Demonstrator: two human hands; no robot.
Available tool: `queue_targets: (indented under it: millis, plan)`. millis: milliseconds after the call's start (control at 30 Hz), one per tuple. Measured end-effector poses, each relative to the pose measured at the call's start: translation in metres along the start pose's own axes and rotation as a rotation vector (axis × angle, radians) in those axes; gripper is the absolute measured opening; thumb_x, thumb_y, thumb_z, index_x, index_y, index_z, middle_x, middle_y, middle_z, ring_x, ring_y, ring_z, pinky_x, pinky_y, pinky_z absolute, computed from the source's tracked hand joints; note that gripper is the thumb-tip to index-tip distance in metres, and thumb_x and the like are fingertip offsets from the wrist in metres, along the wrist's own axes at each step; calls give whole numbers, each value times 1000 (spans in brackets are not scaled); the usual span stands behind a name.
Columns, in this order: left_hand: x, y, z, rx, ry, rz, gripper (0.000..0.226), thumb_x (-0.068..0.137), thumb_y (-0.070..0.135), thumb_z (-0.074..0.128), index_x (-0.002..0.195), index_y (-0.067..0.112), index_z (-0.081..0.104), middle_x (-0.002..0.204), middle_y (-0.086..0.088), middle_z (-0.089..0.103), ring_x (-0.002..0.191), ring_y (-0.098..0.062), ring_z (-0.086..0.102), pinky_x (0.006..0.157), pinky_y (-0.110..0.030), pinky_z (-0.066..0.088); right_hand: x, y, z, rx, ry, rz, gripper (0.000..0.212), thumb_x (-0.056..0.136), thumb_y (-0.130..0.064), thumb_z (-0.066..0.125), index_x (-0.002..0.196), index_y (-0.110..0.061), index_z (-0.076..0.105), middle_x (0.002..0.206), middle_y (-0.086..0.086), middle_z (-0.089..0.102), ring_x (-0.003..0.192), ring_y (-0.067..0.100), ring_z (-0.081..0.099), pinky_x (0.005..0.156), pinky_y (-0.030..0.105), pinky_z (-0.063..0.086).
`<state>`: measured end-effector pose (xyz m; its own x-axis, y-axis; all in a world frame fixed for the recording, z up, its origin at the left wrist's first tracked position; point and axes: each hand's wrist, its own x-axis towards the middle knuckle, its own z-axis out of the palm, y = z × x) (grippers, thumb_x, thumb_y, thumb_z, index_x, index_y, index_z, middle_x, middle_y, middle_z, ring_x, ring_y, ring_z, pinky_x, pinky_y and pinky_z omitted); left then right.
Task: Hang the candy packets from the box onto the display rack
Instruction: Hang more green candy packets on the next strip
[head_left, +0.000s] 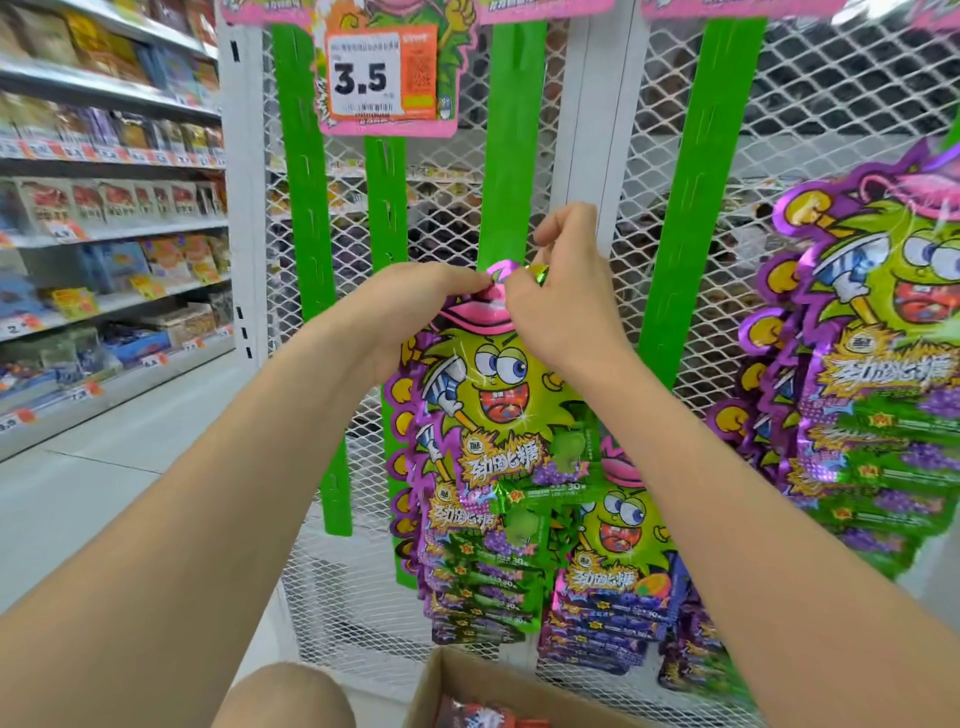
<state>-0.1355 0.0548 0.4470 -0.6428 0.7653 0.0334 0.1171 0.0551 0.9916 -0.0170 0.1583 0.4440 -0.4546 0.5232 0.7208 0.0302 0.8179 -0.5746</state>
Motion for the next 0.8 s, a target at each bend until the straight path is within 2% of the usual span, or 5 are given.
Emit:
queue_targets:
  millis: [200,333,567,667,800]
  plan:
    - [-1,-7,-1,70,12,69,21,94,31,76,103,12,79,99,-16,81,95,-36,79,96,-57,61,-7,15,0,-19,-58,-8,28,96,-12,61,113,-20,41,87,-4,52,82,13,52,76,39,44]
    - [2,-24,-1,330,110,357,10,98,29,75,104,21,74,97,1,78,83,-8,69,87,-37,56,-21,37,1,-43,-104,7,31,95,-25,72,114,-26,47,98,-5,64,95,16,57,72,23,38]
    - [-24,-90,31,1158,764,922,47,89,19,73,136,20,63,140,-8,58,129,-38,49,104,-51,39,-73,73,-15,-249,22,-285,19,88,-10,69,106,-14,66,105,-1,63,104,17,57,96,30,44]
    - [-33,-137,50,1138,514,1029,22,83,16,72,104,22,73,112,-4,68,110,-36,58,89,-49,43,-121,100,-28,-224,-218,-263,12,88,-14,67,99,-17,71,94,-5,68,90,16,63,87,36,52]
    - [-43,-213,84,1245,-233,446,13,87,24,68,99,28,70,93,2,71,95,-30,69,70,-37,51,-186,140,-41,-336,-626,-298,11,89,-20,62,95,-19,71,85,-6,68,82,20,63,77,37,51]
